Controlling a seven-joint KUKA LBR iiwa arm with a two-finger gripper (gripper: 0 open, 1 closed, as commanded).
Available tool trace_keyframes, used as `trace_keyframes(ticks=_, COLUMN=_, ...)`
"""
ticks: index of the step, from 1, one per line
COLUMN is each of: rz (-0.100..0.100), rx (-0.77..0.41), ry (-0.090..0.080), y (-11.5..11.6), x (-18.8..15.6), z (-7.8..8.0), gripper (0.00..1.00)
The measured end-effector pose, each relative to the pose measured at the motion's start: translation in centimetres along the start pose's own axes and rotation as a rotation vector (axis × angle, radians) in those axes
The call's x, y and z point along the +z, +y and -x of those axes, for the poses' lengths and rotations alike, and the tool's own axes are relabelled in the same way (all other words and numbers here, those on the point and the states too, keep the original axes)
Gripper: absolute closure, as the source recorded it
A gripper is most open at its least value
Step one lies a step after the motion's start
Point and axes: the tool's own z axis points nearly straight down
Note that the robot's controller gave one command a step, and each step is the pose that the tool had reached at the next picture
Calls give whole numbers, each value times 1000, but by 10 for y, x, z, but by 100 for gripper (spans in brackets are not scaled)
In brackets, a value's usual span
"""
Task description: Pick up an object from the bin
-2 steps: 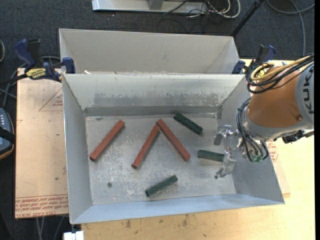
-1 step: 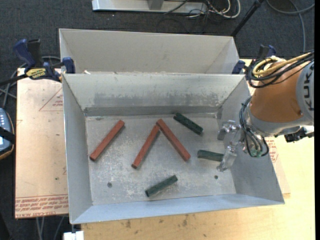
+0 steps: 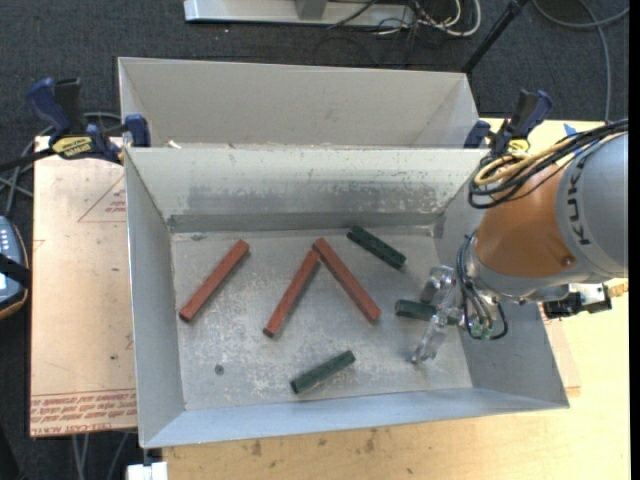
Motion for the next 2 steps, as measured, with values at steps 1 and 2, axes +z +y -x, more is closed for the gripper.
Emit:
trace_keyframes(ticks=1, rz=-1, rx=146, ry=2, y=-2, x=3, z=-5, gripper=100)
trace_keyframes(ticks=2, rz=-1, rx=145, ry=2, y=-2, x=3, z=-5, gripper=100)
